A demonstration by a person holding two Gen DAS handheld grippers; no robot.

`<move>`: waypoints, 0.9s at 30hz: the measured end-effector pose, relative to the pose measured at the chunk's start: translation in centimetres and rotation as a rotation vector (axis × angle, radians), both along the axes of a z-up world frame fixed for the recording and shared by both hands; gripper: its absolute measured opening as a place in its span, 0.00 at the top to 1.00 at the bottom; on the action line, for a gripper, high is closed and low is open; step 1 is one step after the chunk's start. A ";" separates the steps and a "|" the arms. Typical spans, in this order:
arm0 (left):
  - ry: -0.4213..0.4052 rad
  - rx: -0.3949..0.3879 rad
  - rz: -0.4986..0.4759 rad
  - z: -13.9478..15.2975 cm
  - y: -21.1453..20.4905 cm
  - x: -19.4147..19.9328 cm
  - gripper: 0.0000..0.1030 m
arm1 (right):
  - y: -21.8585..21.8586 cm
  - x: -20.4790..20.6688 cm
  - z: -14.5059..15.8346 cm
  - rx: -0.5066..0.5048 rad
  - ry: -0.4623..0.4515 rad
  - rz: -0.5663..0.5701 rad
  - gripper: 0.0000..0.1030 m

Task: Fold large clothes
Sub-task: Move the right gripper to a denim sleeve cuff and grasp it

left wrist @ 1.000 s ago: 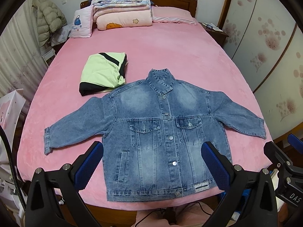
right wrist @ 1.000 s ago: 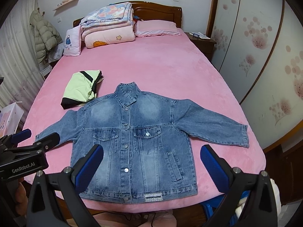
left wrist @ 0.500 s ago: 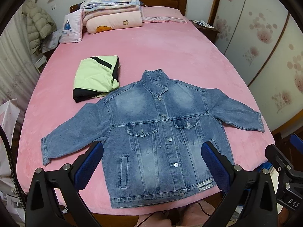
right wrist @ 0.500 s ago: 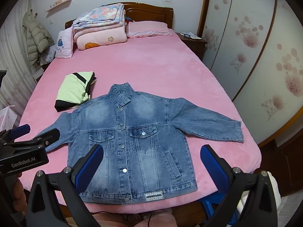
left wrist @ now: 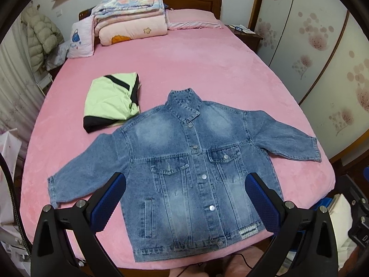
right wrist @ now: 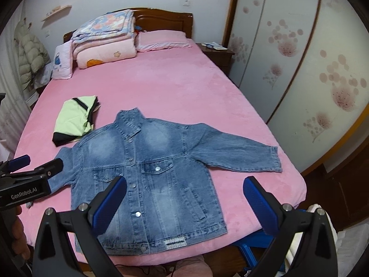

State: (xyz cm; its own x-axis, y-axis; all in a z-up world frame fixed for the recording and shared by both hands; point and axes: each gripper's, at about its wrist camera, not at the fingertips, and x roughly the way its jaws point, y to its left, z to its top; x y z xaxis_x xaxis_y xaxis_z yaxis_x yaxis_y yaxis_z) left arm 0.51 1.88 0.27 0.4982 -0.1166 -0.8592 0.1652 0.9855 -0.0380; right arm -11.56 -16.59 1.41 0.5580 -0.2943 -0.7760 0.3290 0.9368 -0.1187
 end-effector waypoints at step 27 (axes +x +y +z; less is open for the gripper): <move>-0.125 0.052 -0.153 -0.7 -36.4 9.1 0.00 | -40.3 0.6 -9.1 0.172 -0.040 -0.273 0.08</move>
State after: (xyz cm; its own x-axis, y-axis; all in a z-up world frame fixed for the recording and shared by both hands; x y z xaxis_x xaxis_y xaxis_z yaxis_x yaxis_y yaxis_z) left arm 9.61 -34.55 -0.46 0.5810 -0.1565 -0.7987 0.3138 0.9486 0.0424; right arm -10.98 -56.89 -7.64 0.5075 -0.3034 -0.8064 0.5722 0.8185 0.0521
